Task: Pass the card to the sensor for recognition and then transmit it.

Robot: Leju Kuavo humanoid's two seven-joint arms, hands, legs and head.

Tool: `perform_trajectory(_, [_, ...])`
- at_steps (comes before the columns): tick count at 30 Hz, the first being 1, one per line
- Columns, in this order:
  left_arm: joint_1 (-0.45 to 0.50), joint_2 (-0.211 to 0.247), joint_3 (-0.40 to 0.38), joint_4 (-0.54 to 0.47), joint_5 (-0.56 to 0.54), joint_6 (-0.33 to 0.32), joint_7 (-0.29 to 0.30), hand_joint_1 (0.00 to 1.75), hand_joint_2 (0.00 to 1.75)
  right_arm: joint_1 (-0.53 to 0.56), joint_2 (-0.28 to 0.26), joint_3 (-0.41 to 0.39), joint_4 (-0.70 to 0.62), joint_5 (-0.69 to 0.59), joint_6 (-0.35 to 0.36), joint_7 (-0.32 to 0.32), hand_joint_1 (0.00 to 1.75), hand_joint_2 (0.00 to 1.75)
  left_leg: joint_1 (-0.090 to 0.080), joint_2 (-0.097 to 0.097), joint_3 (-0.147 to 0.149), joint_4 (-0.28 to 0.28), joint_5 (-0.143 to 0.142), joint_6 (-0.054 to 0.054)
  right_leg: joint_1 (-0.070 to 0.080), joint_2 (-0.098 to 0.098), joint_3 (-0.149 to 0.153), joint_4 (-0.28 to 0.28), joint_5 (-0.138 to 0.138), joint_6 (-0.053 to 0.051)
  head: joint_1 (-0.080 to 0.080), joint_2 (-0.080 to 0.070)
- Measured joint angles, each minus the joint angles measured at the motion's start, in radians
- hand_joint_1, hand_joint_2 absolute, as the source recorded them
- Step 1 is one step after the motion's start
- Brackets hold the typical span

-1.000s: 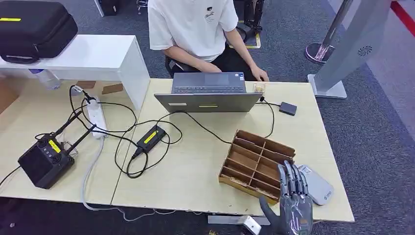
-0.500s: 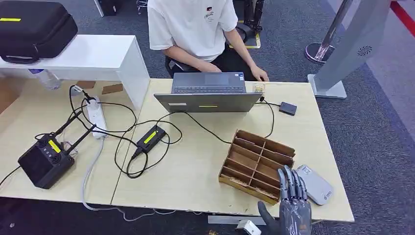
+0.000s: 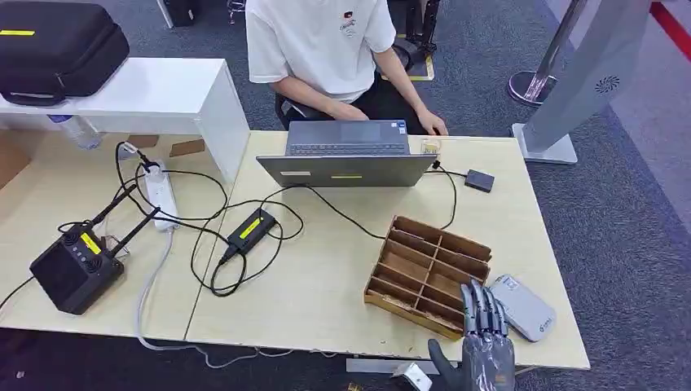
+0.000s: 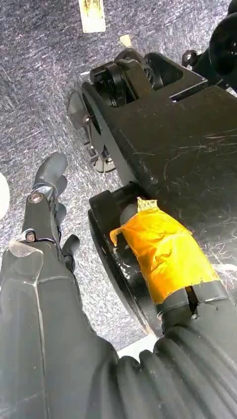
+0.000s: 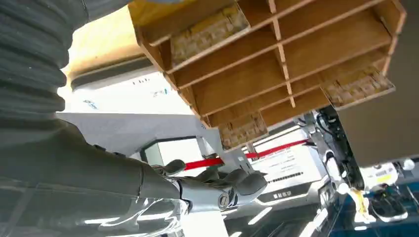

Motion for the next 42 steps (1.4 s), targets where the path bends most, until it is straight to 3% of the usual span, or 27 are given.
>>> perform_trajectory(17, [0.0,0.0,0.0,0.0,0.003,0.0,0.0,0.0,1.75,-0.011,0.0,-0.041,0.091,0.021,0.0,0.022,0.0,1.75,0.0,0.0,0.0,0.0,0.0,0.0,0.0,0.0,0.0,0.0,0.0,0.0,0.0,0.0])
perform_trajectory(27, [0.0,0.0,0.0,0.0,0.0,0.0,0.0,0.0,1.75,-0.025,0.0,-0.062,0.12,0.018,0.0,0.003,0.0,1.75,0.0,0.0,0.0,0.0,0.0,0.0,0.0,0.0,0.0,0.0,0.0,0.0,0.0,0.0])
perform_trajectory(28, [0.0,0.0,0.0,0.0,0.0,0.0,0.0,0.0,1.75,-0.026,0.0,-0.064,0.122,0.018,0.0,0.001,0.72,1.75,0.0,0.0,0.0,0.0,0.0,0.0,0.0,0.0,0.0,0.0,0.0,0.0,0.0,0.0])
perform_trajectory(29, [0.0,0.0,0.0,0.0,0.0,0.0,0.0,0.0,1.75,-0.027,0.0,-0.065,0.124,0.018,0.0,0.001,1.75,1.75,0.0,0.0,0.0,0.0,0.0,0.0,0.0,0.0,0.0,0.0,0.0,0.0,0.0,0.0])
perform_trajectory(33, [0.0,0.0,0.0,0.0,0.0,0.0,0.0,0.0,1.75,-0.032,0.002,-0.071,0.132,0.01,0.0,-0.006,1.75,1.75,0.0,0.0,0.0,0.0,0.0,0.0,0.0,0.0,0.0,0.0,0.0,0.0,0.0,0.0])
perform_trajectory(42, [0.0,0.0,0.0,0.0,0.002,-0.002,-0.008,0.0,1.75,-0.059,0.0,-0.106,0.165,-0.076,-0.003,-0.085,1.75,1.75,0.0,0.0,0.0,0.0,0.0,0.0,0.0,0.0,0.001,0.0,0.0,0.0,0.0,0.0])
